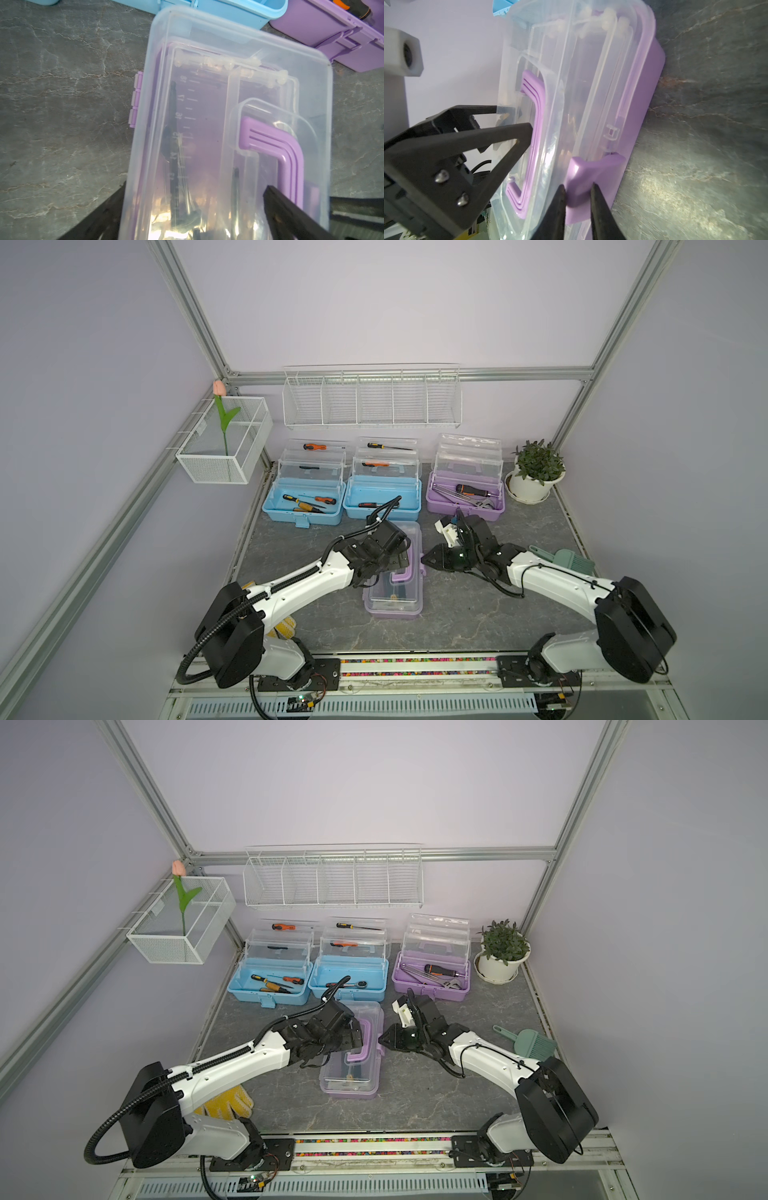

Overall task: Close toolboxes
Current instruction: Fasten the toolbox latch on the toolbox.

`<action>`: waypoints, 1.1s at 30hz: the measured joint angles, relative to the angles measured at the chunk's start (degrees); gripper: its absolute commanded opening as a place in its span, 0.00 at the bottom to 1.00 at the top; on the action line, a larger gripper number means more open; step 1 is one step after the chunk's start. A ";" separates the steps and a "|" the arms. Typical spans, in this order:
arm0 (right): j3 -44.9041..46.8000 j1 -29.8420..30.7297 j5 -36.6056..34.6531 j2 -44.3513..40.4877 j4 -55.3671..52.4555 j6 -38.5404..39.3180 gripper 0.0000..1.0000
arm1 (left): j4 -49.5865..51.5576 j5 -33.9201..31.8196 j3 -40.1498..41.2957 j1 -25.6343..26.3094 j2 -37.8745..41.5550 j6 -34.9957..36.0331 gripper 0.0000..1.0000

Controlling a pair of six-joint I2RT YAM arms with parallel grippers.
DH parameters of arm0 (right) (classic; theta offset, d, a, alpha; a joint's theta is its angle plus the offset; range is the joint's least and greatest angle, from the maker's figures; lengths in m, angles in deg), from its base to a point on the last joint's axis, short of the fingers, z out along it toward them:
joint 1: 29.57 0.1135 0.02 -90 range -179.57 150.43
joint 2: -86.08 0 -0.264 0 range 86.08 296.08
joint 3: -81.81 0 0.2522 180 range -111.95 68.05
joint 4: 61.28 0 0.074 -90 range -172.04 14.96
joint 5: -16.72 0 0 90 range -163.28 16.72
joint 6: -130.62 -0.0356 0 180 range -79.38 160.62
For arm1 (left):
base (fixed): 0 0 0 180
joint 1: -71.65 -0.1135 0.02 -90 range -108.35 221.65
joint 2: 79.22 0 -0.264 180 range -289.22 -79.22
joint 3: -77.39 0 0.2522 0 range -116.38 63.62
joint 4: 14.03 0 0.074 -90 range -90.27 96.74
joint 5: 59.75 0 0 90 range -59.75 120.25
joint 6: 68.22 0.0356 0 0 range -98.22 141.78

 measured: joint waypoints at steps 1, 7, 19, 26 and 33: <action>-0.24 0.26 -0.70 0.00 -0.37 0.07 0.21 | -0.04 -0.02 0.04 0.02 0.02 -0.02 1.00; -0.85 1.09 -3.28 0.02 -0.81 0.17 0.20 | 0.02 -1.09 0.07 0.57 0.04 -0.17 0.99; -3.10 3.30 -8.48 0.44 -4.24 1.11 0.20 | 0.02 -1.92 0.04 0.98 0.00 -0.15 0.99; -4.39 4.26 -10.62 0.83 -6.12 1.44 0.19 | 0.00 -1.92 0.04 0.98 0.00 -0.15 1.00; -4.72 4.68 -11.52 0.96 -6.51 1.42 0.20 | 0.02 -1.95 0.04 0.98 0.00 -0.15 1.00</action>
